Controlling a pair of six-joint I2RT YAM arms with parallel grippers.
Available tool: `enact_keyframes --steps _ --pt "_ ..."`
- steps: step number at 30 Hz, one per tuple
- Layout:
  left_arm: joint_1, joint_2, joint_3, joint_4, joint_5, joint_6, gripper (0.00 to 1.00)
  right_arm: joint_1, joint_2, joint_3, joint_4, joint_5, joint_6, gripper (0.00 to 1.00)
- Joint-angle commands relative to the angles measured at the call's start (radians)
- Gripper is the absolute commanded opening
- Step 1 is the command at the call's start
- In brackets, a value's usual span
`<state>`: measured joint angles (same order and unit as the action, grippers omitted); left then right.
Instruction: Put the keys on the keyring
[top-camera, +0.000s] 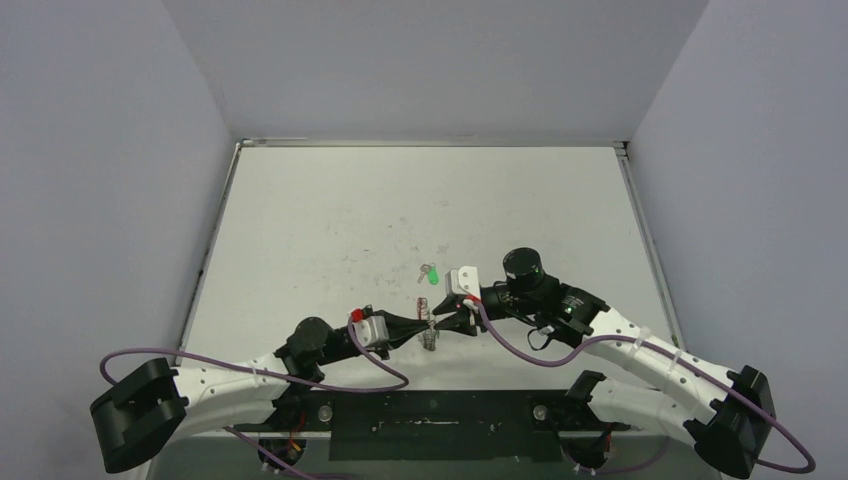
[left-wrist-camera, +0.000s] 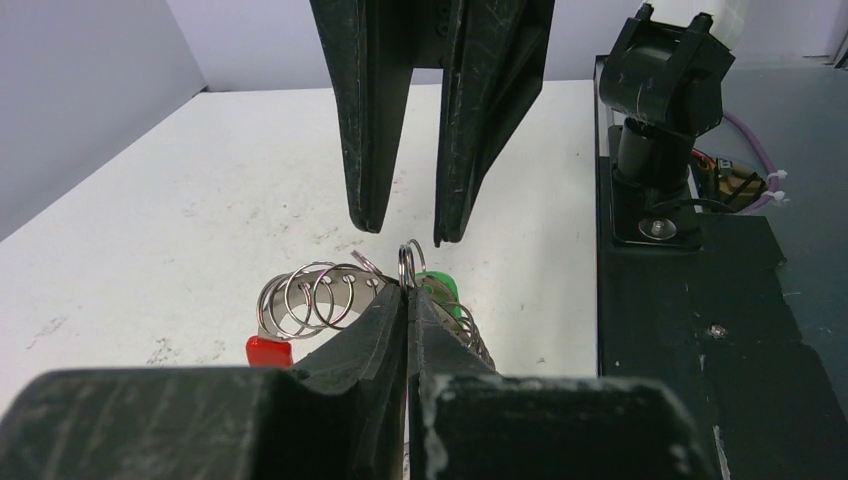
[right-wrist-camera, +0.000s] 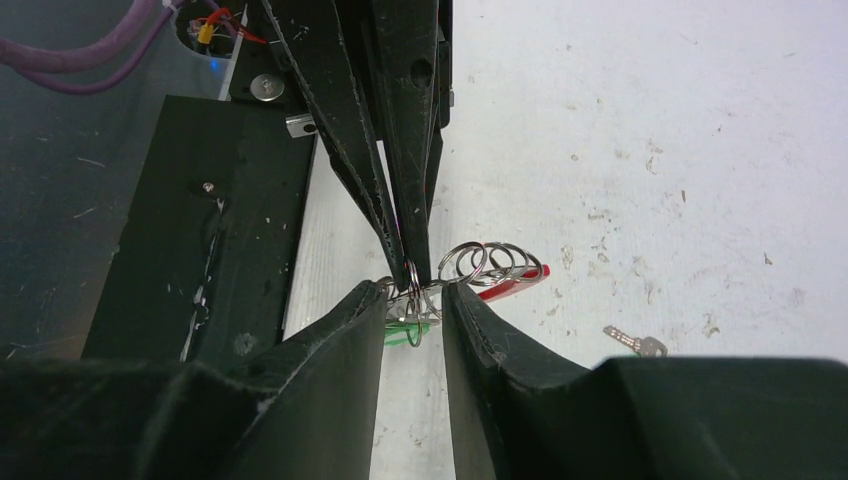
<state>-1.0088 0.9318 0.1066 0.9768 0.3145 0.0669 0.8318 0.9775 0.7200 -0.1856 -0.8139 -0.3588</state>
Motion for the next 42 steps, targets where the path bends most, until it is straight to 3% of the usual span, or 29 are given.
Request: enact_keyframes --steps 1,6,16,26,29,32,42 --pt "-0.001 -0.022 0.001 0.083 0.011 -0.004 0.0 -0.002 0.018 -0.014 0.086 -0.042 -0.002 0.28" --pt "-0.001 -0.028 0.0 0.081 0.011 -0.005 0.0 -0.002 0.037 -0.02 0.091 -0.041 -0.003 0.27" --pt "-0.001 -0.033 -0.002 0.072 0.009 -0.008 0.0 -0.002 0.049 -0.016 0.086 -0.051 -0.001 0.0" --pt "-0.001 -0.044 -0.002 0.031 -0.019 -0.013 0.0 -0.002 0.041 0.031 -0.008 -0.019 -0.014 0.0" --pt "-0.001 -0.078 0.006 -0.048 -0.042 0.004 0.2 0.0 0.044 0.064 -0.073 0.018 -0.021 0.0" --pt "-0.001 -0.132 0.021 -0.161 -0.05 0.026 0.3 0.004 0.051 0.1 -0.163 0.057 -0.038 0.0" --pt "-0.002 -0.278 0.021 -0.334 -0.078 0.082 0.36 0.083 0.155 0.251 -0.385 0.247 -0.048 0.0"
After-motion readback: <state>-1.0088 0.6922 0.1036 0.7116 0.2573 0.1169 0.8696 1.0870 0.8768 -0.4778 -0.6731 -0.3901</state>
